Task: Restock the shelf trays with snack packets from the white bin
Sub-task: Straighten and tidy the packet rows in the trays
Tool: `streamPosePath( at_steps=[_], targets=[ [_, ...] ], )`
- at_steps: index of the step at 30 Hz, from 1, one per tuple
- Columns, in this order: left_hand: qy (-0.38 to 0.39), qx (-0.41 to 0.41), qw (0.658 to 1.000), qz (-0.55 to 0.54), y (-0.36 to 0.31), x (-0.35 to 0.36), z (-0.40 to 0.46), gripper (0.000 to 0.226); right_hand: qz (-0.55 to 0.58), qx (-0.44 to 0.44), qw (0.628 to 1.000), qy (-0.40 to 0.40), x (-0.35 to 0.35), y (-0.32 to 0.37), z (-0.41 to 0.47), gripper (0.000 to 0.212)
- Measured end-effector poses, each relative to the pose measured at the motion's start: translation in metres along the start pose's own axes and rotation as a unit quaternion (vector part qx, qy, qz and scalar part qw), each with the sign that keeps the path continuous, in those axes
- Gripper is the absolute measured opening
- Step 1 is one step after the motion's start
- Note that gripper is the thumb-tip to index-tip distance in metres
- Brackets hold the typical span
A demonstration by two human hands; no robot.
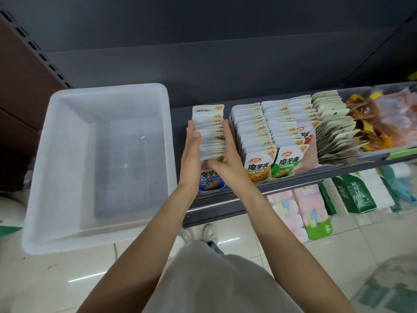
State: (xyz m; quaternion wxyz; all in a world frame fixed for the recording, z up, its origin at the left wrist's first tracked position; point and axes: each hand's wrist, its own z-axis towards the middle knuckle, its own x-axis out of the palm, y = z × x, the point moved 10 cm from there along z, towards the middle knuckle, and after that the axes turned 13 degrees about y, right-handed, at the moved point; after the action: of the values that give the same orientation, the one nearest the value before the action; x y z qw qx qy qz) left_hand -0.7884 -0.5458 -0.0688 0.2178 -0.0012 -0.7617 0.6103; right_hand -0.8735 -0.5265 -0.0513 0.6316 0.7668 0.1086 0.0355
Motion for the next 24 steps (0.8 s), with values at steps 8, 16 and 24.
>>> streamPosePath(
  at_steps=[8, 16, 24],
  targets=[
    [0.003, 0.079, 0.996, 0.029, -0.014, 0.013, -0.022, 0.053, -0.070, -0.058, 0.994, -0.067, -0.013, 0.007, -0.018, 0.088],
    [-0.032, 0.059, 0.995, 0.079, -0.005, -0.002, -0.036, 0.055, -0.170, -0.068, 0.981, -0.055, 0.004, 0.002, -0.048, 0.086],
    [-0.023, 0.022, 0.999, -0.014, 0.017, 0.004, -0.044, 0.060, -0.013, -0.009, 0.999, -0.028, 0.007, -0.021, -0.044, 0.090]
  ],
)
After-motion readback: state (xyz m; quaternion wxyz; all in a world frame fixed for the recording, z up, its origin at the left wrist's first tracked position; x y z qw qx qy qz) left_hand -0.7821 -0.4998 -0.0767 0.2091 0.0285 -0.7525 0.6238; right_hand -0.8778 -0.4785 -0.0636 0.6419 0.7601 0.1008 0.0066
